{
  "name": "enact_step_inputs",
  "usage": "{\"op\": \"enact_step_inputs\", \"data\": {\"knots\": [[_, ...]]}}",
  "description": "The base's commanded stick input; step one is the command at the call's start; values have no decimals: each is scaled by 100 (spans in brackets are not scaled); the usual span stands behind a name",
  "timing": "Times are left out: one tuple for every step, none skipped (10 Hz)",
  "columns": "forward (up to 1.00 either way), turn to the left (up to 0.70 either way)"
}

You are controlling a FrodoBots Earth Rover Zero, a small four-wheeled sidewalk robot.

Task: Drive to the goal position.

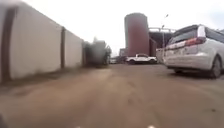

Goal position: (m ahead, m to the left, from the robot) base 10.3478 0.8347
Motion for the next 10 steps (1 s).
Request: {"op": "enact_step_inputs", "data": {"knots": [[100,0],[100,0],[100,0],[100,0],[100,0],[100,0],[100,0],[100,0],[100,0],[100,0]]}}
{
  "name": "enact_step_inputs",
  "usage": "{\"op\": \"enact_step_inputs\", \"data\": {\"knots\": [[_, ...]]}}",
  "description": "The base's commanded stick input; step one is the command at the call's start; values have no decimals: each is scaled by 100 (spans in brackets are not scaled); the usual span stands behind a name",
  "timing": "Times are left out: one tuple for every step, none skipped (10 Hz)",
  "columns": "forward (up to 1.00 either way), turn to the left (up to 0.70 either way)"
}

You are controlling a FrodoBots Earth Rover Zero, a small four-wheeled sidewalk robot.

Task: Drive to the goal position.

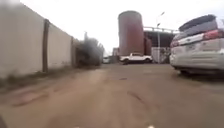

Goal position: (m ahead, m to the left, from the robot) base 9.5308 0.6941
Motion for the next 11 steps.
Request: {"op": "enact_step_inputs", "data": {"knots": [[100,0],[100,0],[100,0],[100,0],[100,0],[100,0],[100,0],[100,0],[100,0],[100,0],[100,0]]}}
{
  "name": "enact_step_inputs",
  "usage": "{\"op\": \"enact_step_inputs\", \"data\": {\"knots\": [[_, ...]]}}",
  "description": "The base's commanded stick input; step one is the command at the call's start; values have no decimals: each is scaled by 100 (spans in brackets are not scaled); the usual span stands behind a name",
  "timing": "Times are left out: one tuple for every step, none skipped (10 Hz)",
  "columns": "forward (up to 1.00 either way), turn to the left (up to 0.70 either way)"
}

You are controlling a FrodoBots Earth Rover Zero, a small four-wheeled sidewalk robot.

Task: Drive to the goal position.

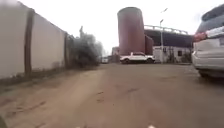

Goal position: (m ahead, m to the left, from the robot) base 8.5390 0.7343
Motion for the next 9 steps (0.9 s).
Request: {"op": "enact_step_inputs", "data": {"knots": [[100,0],[100,0],[100,0],[100,0],[100,0],[100,0],[100,0],[100,0],[100,0]]}}
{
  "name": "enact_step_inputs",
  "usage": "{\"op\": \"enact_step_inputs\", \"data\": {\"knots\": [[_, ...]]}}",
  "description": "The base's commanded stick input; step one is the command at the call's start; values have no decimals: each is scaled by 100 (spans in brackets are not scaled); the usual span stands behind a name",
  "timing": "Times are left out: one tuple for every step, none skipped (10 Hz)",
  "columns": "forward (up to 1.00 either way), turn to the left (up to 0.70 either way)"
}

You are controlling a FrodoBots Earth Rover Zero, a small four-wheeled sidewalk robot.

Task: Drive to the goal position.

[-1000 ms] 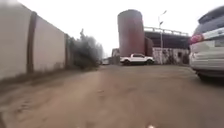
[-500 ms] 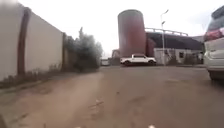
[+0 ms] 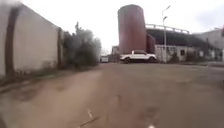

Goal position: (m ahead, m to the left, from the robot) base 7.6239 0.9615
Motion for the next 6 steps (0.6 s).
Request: {"op": "enact_step_inputs", "data": {"knots": [[100,0],[100,0],[100,0],[100,0],[100,0],[100,0]]}}
